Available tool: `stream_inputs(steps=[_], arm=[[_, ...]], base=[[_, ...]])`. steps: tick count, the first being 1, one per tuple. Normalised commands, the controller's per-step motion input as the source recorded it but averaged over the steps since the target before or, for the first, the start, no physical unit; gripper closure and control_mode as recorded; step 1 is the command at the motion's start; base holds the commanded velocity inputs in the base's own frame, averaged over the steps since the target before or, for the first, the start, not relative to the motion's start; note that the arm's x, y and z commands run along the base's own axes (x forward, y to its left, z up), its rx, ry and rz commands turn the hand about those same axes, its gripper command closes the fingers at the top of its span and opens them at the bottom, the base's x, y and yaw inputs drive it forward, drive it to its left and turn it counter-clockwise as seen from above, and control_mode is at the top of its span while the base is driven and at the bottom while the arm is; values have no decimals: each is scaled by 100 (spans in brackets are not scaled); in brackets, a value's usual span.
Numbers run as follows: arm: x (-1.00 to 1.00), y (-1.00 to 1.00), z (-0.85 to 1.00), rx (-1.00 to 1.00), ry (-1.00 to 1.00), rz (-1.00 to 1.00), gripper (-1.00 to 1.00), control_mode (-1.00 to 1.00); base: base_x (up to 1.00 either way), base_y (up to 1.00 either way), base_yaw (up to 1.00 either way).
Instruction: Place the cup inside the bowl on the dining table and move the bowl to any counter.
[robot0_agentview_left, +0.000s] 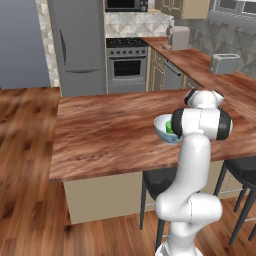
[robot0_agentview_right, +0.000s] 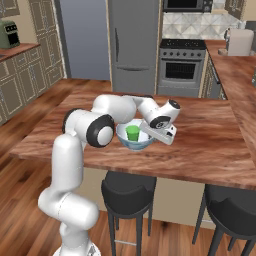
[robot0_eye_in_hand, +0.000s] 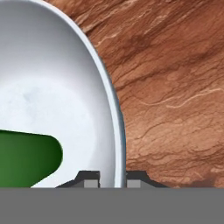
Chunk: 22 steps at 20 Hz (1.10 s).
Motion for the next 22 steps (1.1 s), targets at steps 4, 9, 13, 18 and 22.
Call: stream_inputs(steps=[4,9,13,18,22], arm=[[-6,0,0,0,0,0,100,-100],[0,0,2,0,0,0,100,-100],[0,0,10,0,0,0,100,-100],[-3,0,22,0,0,0,100,-100],[-7,0,24,1,0,0,100,-100]], base=[[0,0,0],[0,0,0],[0,0,0],[0,0,0],[0,0,0]])
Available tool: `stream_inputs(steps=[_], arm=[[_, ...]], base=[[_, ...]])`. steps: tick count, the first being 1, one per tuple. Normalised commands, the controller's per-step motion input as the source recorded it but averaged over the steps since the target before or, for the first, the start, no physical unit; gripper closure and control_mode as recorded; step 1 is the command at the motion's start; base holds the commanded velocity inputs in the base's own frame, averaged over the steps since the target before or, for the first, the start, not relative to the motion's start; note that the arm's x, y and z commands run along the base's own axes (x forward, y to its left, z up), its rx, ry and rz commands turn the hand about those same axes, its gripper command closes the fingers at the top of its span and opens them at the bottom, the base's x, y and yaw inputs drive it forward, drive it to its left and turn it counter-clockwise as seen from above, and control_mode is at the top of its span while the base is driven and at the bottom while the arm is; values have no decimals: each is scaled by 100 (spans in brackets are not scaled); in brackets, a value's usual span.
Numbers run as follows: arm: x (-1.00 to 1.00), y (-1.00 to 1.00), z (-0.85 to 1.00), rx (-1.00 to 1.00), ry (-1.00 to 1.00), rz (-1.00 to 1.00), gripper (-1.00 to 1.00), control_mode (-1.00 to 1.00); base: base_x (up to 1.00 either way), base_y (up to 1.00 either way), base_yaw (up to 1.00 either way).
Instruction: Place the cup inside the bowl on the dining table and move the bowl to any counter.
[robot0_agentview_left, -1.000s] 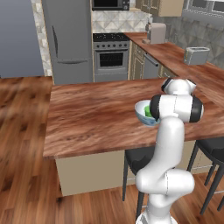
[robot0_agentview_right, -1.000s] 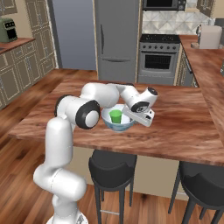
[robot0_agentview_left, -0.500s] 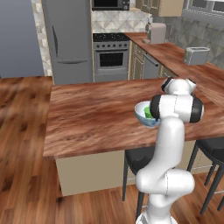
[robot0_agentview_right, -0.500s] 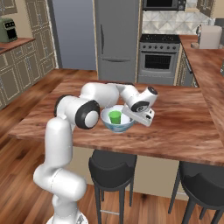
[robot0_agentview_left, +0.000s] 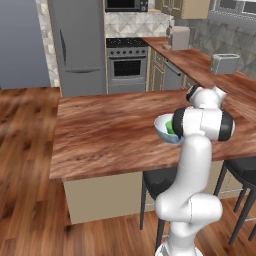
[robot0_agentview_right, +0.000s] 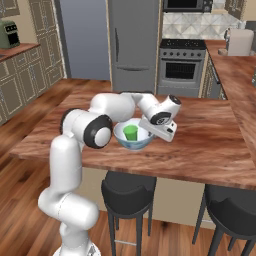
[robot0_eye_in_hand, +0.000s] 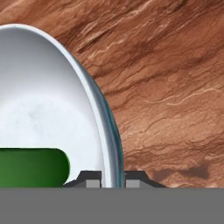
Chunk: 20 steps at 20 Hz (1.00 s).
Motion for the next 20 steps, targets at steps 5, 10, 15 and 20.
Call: stream_inputs(steps=[5,10,15,20], arm=[[-11,0,15,4,2,0,100,-100],[-19,0,18,4,2,0,100,-100],[-27,0,27,3,2,0,100,-100],[-27,0,29,2,3,0,100,-100]], base=[[0,0,0],[0,0,0],[0,0,0],[0,0,0]])
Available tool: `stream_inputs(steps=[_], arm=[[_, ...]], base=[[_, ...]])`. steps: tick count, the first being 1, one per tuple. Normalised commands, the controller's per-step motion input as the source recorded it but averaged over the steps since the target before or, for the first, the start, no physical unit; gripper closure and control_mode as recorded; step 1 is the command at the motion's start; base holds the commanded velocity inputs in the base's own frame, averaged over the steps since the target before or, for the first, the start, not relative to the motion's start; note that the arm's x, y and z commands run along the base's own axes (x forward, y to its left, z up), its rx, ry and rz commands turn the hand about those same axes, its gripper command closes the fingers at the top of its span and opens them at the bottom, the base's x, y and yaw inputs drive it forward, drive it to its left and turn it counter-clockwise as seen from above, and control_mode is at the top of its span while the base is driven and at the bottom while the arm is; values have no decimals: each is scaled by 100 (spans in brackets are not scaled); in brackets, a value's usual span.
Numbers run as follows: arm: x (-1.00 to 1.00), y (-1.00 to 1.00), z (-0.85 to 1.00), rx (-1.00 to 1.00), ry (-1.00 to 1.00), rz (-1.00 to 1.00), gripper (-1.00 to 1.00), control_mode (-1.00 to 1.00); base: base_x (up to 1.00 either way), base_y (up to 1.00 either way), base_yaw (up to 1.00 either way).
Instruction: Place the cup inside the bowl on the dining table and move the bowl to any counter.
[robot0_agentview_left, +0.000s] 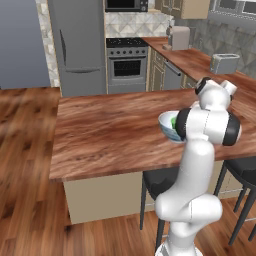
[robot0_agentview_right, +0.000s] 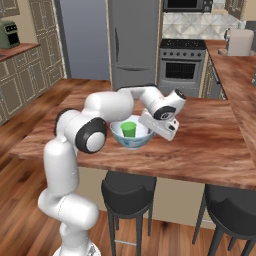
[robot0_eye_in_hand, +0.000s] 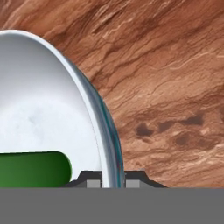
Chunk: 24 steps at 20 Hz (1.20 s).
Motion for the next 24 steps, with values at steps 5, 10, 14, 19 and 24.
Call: stream_inputs(steps=[5,10,14,19,24], arm=[[-29,0,36,1,5,0,100,-100],[-31,0,31,0,5,0,100,-100],[-39,0,29,0,4,0,100,-100],[-40,1,15,0,1,0,100,-100],[0,0,0,0,0,0,100,-100]], base=[[0,0,0],[0,0,0],[0,0,0],[0,0,0],[0,0,0]])
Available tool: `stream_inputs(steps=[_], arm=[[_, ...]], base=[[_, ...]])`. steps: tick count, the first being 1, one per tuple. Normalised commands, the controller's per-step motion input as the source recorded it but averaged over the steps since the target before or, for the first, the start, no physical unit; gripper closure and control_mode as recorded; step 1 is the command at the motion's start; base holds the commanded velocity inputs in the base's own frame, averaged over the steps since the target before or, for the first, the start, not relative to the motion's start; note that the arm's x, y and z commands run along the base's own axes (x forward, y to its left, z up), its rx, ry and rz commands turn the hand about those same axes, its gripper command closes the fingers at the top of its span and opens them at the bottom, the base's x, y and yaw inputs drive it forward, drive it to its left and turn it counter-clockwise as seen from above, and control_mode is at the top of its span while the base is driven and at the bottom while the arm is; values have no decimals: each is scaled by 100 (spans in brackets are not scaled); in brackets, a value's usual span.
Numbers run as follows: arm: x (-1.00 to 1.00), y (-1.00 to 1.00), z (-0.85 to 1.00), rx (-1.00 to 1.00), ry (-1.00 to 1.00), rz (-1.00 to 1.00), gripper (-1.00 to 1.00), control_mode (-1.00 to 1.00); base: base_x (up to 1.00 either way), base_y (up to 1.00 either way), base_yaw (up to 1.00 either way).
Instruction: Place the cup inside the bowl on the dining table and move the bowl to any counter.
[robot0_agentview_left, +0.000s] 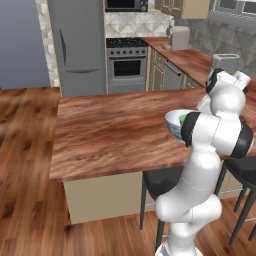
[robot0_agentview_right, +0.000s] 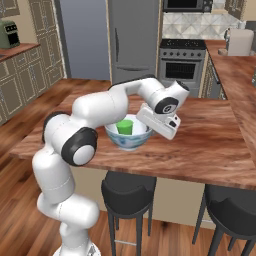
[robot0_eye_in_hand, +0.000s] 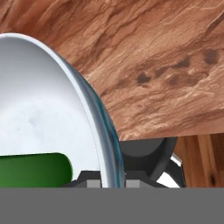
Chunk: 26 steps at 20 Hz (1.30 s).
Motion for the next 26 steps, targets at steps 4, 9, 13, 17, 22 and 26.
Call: stream_inputs(steps=[4,9,13,17,22,26], arm=[[0,0,0,0,0,0,100,-100],[0,0,0,0,0,0,100,-100],[0,0,0,0,0,0,100,-100],[-39,0,0,0,0,0,100,-100],[-48,0,0,0,0,0,100,-100],[-44,0,0,0,0,0,100,-100]], base=[[0,0,0],[0,0,0],[0,0,0],[0,0,0],[0,0,0],[0,0,0]])
